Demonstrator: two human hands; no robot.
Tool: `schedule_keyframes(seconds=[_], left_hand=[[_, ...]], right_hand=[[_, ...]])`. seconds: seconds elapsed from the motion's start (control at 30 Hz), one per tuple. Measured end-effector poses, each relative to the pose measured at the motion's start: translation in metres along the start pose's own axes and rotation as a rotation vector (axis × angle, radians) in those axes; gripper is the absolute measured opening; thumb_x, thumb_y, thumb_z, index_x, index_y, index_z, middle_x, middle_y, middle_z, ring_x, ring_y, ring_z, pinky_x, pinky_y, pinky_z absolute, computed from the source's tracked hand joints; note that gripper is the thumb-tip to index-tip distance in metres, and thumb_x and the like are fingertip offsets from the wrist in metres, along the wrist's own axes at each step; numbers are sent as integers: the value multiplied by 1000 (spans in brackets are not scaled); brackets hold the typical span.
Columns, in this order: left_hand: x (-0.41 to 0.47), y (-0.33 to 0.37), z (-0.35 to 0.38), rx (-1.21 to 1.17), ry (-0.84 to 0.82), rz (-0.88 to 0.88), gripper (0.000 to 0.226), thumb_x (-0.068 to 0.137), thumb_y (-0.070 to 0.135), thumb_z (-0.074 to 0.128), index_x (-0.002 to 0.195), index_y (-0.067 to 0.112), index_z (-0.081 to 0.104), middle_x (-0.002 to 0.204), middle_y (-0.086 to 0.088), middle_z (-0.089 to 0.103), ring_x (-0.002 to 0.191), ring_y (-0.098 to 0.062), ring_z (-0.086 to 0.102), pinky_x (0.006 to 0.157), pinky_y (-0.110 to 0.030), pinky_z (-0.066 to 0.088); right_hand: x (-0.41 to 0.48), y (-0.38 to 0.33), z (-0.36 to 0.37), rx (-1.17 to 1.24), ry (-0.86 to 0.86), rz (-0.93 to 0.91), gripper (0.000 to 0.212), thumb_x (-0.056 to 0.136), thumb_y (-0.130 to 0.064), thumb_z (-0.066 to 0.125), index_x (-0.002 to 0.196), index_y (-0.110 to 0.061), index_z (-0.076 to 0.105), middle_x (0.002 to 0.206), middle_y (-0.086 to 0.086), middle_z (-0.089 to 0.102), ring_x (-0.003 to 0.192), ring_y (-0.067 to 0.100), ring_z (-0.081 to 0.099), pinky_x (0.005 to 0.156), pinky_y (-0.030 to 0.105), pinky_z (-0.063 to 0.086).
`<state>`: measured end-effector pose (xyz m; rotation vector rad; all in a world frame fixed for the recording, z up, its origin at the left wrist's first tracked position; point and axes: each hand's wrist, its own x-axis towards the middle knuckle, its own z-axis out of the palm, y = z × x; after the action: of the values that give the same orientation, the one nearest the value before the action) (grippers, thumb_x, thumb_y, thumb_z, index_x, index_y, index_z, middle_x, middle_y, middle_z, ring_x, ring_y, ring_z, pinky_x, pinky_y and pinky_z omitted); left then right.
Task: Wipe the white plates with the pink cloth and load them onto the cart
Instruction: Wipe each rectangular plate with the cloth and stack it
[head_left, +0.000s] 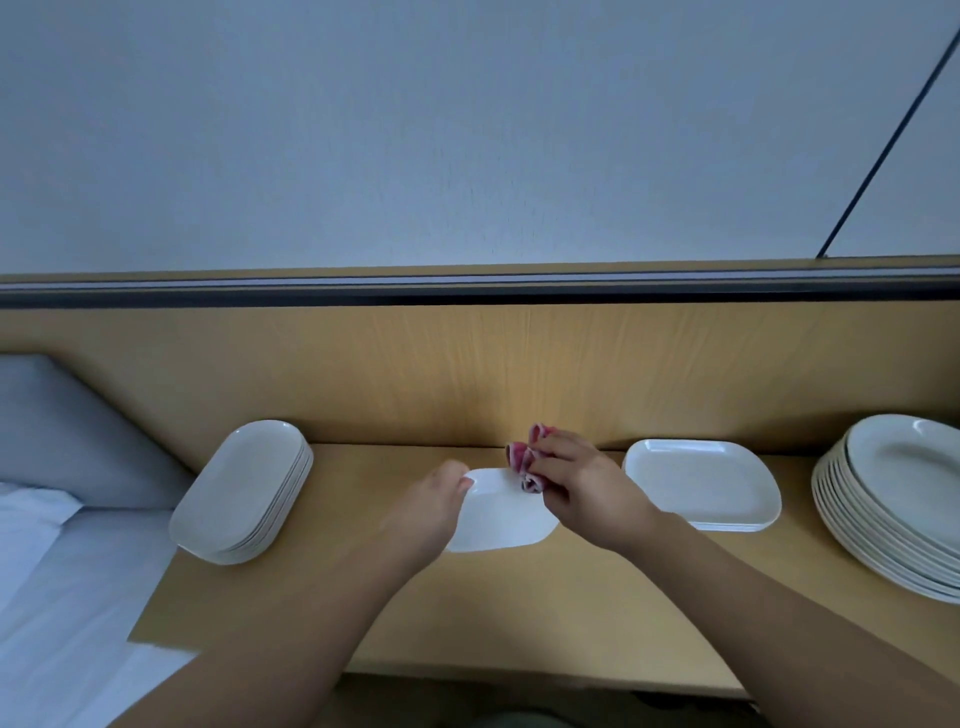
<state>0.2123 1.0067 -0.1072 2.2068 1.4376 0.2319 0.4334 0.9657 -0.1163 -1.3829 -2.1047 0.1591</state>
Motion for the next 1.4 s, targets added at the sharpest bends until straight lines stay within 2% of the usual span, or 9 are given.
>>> schedule_keyframes(seconds=[0.1, 0.27, 0.33, 0.4, 0.5, 0.63, 0.83, 1.0, 1.4], left_hand=[[3, -3, 3, -37, -10, -51, 25, 104, 33, 28, 101, 19, 48, 89, -2, 56, 80, -18, 52, 67, -34, 38], [14, -15, 1, -43, -77, -121, 23, 103, 35, 30, 101, 21, 49, 89, -2, 60, 79, -19, 56, 68, -35, 43], [15, -19, -1, -108, -152, -134, 23, 101, 32, 38, 115, 17, 49, 102, -2, 59, 86, -17, 54, 71, -33, 42], [18, -24, -2, -145, -234, -167, 40, 96, 24, 49, 135, 15, 42, 124, 1, 51, 106, -18, 51, 83, -29, 41], [26, -36, 1, -95, -243, -188, 56, 91, 25, 57, 142, 13, 39, 142, -5, 45, 123, -22, 47, 94, -30, 40], [29, -38, 2, -123, -193, -210, 55, 92, 23, 59, 143, 13, 41, 133, -8, 55, 117, -22, 53, 90, -27, 41], [36, -42, 5, -161, -188, -182, 45, 91, 20, 59, 135, 16, 50, 119, -7, 63, 105, -22, 58, 86, -30, 46], [37, -41, 9, -121, -191, -185, 49, 93, 19, 55, 140, 17, 44, 123, -8, 61, 109, -25, 57, 90, -31, 46], [39, -46, 17, -142, -174, -261, 31, 89, 22, 60, 118, 12, 56, 112, -5, 61, 100, -22, 58, 87, -37, 49]], right_hand=[[-1, -4, 2, 1, -6, 3, 22, 86, -8, 46, 82, -11, 67, 101, -1, 64, 108, 18, 55, 99, 16, 38], [4, 1, 18, 16, -51, -15, 17, 83, 1, 54, 79, -10, 66, 96, 0, 64, 101, 22, 57, 102, 26, 41], [7, 3, 25, 14, -67, 2, 17, 83, 2, 56, 78, -10, 66, 95, -1, 64, 100, 22, 57, 102, 25, 41], [13, 4, 31, 17, -76, 13, 17, 81, 3, 57, 77, -10, 66, 95, -2, 64, 99, 20, 57, 103, 20, 37], [24, 6, 43, 58, -122, 15, 17, 82, 5, 55, 81, -8, 66, 96, -2, 64, 103, 19, 56, 107, 20, 34], [43, 2, 57, 61, -265, 12, 33, 83, 4, 51, 111, -9, 62, 113, 6, 62, 126, 28, 46, 112, 23, 27], [54, 4, 85, -123, -532, 11, 54, 94, -9, 47, 147, -11, 36, 152, 11, 34, 146, 32, 14, 113, 48, 27], [47, 19, 97, -193, -572, -1, 62, 93, -6, 49, 151, -14, 28, 155, 6, 31, 148, 28, 13, 113, 47, 28], [9, 61, 79, -240, -579, 190, 58, 94, -10, 51, 149, -16, 33, 150, 2, 39, 143, 24, 28, 105, 40, 41]])
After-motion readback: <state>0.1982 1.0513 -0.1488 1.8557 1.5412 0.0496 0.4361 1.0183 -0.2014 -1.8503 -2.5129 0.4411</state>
